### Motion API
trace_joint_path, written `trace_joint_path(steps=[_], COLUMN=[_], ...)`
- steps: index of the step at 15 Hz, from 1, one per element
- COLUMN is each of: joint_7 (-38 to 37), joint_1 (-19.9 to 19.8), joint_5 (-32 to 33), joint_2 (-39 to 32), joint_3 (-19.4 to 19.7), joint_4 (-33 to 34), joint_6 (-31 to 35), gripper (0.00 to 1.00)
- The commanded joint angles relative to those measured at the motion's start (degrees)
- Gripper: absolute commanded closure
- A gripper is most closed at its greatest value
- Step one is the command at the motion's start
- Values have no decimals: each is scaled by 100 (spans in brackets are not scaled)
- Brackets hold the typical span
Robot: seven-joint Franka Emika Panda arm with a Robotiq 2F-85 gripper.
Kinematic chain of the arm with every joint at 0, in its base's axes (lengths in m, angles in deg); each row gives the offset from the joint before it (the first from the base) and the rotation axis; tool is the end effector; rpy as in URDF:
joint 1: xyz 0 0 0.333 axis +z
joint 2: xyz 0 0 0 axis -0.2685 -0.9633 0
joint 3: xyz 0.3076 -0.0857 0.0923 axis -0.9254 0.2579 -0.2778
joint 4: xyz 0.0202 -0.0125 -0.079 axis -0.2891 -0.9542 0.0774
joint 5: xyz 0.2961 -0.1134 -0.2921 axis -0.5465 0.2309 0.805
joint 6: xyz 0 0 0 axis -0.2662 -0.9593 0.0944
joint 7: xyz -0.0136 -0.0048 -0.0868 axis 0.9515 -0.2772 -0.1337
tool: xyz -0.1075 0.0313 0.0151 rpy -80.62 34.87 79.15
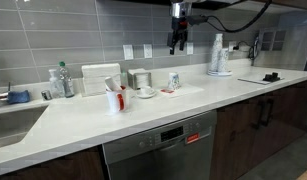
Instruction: Place the cup directly onto the counter
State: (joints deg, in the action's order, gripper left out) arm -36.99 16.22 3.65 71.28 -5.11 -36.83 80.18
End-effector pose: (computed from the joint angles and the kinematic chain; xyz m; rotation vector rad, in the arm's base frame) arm 0.6411 0.0091 0.5160 2.8949 0.6922 0.4124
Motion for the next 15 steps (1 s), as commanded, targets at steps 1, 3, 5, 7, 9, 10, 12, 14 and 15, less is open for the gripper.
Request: trace_joint_path(steps=[1,3,5,7,9,10,12,14,15], joint_7=[898,650,843,856,855,855,855,855,867], joint_1=[-256,-254,-378,-399,-390,-389,-389,-389,-402], joint_5=[-686,-577,-830,-870,-872,-872,-873,-873,-832], joint_2=[-762,-496,-748,-847,-853,-852,-852,-852,-1008], joint_3=[85,36,33,25,19,17,17,17,33], joint_4=[860,587,848,951,965,968,970,970,1150], joint_6=[56,56,115,121,122,122,122,122,10], gripper=[0,0,0,0,0,0,0,0,0])
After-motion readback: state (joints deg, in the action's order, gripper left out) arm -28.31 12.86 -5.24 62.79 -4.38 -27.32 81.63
